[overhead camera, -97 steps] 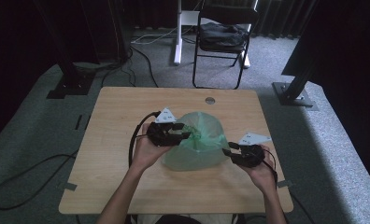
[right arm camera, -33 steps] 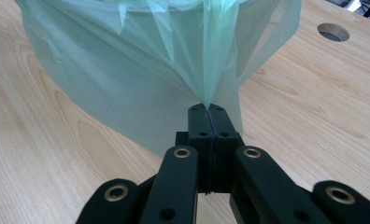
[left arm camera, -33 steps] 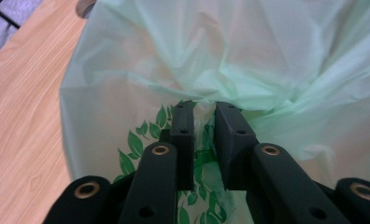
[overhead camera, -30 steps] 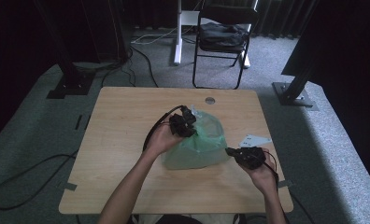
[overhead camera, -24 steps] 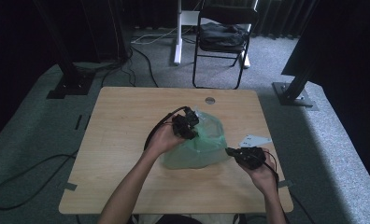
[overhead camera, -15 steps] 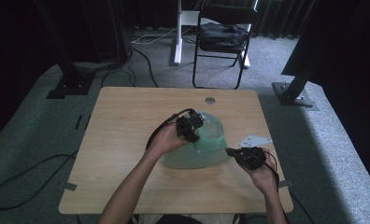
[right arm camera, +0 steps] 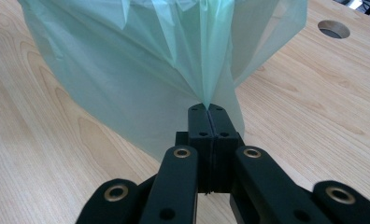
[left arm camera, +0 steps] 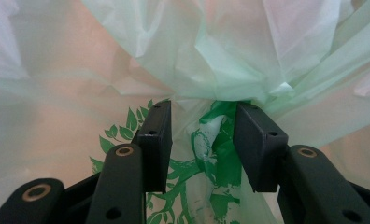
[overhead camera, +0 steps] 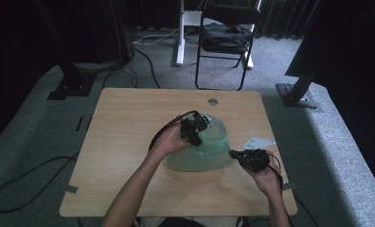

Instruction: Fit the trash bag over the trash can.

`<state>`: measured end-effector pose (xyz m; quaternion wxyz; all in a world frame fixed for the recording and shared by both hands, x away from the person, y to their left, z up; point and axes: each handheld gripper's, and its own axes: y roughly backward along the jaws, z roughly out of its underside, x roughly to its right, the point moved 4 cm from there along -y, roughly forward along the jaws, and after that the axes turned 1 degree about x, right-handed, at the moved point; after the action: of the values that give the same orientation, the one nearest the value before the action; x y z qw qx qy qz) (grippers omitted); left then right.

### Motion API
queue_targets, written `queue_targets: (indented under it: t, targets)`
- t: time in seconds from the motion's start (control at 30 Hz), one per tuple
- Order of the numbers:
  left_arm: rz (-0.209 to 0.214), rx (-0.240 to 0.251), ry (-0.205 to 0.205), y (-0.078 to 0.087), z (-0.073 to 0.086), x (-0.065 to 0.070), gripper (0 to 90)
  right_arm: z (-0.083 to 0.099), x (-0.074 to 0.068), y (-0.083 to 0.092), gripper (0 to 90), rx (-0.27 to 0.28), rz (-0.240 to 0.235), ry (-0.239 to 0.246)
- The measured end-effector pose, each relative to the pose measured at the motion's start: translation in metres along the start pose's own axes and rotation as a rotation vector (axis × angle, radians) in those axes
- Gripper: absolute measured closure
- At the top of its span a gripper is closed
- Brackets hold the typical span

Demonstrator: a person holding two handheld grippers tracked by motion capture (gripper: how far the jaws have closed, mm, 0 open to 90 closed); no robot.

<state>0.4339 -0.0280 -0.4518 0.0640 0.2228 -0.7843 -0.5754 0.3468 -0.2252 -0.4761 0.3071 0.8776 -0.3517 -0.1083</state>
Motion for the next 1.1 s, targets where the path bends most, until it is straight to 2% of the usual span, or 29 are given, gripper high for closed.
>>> queue_targets:
  t: [0.27,0.5,0.57,0.7,0.77,0.87,1.1]
  targets:
    - [0.051,-0.017,-0.012,-0.001,0.001,0.002,57.2,0.002,0.0,-0.001,89.1,-0.005,-0.001,0.0]
    - [0.068,-0.012,-0.019,-0.002,0.001,0.002,57.6,0.002,-0.001,-0.001,88.0,-0.004,-0.003,-0.001]
    - [0.056,0.015,-0.02,0.0,0.001,0.001,57.4,0.002,-0.001,-0.002,86.4,-0.005,-0.002,-0.001]
    - [0.058,0.086,0.007,0.004,0.004,-0.001,56.6,0.002,0.0,-0.002,84.2,-0.002,0.001,-0.001]
    - [0.045,0.129,0.017,0.007,0.005,-0.002,54.8,0.001,0.0,-0.001,81.8,0.002,0.005,-0.004]
    - [0.062,0.194,0.044,0.015,0.007,-0.004,54.6,0.001,0.001,0.0,79.0,0.008,0.002,-0.008]
    - [-0.009,0.321,0.091,0.037,0.015,-0.01,53.5,0.002,0.001,0.0,75.1,0.014,0.001,-0.011]
